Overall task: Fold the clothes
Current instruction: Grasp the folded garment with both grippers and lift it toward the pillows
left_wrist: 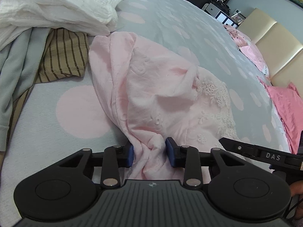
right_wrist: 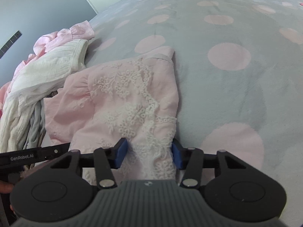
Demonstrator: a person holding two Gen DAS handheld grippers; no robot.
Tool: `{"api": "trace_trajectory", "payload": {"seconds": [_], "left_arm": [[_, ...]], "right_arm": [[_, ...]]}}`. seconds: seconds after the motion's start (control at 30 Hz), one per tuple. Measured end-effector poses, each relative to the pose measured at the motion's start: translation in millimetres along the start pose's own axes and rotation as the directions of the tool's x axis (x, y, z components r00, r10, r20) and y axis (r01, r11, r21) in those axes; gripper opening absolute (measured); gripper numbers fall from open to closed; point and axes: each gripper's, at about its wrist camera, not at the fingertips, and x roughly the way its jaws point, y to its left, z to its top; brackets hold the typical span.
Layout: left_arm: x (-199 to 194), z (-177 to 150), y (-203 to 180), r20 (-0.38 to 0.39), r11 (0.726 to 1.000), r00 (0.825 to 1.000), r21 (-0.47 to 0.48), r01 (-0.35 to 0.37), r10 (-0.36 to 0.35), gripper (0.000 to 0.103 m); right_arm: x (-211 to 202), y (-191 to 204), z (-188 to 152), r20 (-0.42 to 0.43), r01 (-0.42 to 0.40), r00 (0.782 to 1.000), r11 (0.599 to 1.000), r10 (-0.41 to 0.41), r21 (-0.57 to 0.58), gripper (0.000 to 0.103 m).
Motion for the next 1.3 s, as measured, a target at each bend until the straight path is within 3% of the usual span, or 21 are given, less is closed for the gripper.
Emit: {"api": "trace_trajectory", "payload": {"seconds": [0.07, 0.17, 0.5, 0.67, 1.07, 1.3], "left_arm": [[0.0, -0.4, 1.5, 0.004, 1.000, 1.000, -0.010, 0.013, -0.013, 0.026], [-1.8, -1.9, 4.1, 0.016, 0.999, 0.999, -0.025, 0.035, -0.034, 0.021], [-22.4, -4.6, -6.3, 0.071, 0.996, 0.995, -0.039, 0.074, -0.071, 0.015], [-34.8, -2.3, -30.8, 0.104, 0.990, 0.985, -0.010, 0.139, -0.137, 0.014], [-46.4, 9.2, -119.1, 0.136, 0.947, 0.939, 0.093, 0.307, -0.317, 0.013], [-6.3, 28.1, -199.0, 0.109, 0.912, 0.906, 0.100, 0.398, -0.408, 0.013]], "right_arm": [[-0.5, 3.5, 0.9, 0.000, -0.004, 1.000, 1.000, 0.004, -0.001, 0.031], [-5.7, 10.7, 0.9, 0.017, -0.001, 1.000, 1.000, 0.002, -0.021, 0.020], [-64.4, 19.7, 4.2, 0.146, -0.057, 0.987, 0.996, 0.067, -0.070, 0.017], [-101.1, 2.2, 4.3, 0.203, -0.065, 0.977, 0.998, 0.069, -0.026, 0.017], [-197.3, -65.3, 21.7, 0.279, -0.068, 0.958, 0.997, 0.057, 0.030, 0.017], [-252.8, -129.8, 51.4, 0.323, -0.022, 0.946, 1.000, 0.017, 0.011, 0.017]]}}
